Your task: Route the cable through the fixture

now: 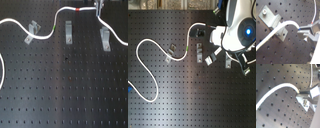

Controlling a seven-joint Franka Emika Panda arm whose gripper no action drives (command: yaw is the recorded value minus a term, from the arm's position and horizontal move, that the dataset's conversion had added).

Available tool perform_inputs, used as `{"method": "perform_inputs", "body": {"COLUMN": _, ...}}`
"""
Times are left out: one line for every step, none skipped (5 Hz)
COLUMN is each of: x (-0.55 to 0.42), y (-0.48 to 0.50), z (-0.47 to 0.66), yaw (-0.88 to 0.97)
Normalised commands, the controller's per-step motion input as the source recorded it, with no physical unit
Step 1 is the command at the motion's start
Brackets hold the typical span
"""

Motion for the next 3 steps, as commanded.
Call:
{"method": "perform_inputs", "body": {"x": -0.047, "y": 0.2, "z": 0.11, "yaw": 0.18}}
{"method": "perform_inputs", "body": {"x": 0.05, "y": 0.199, "z": 0.02, "yaw": 0.21}}
{"method": "perform_inputs", "body": {"x": 0.08, "y": -0.024, "z": 0.0, "yaw": 0.16}}
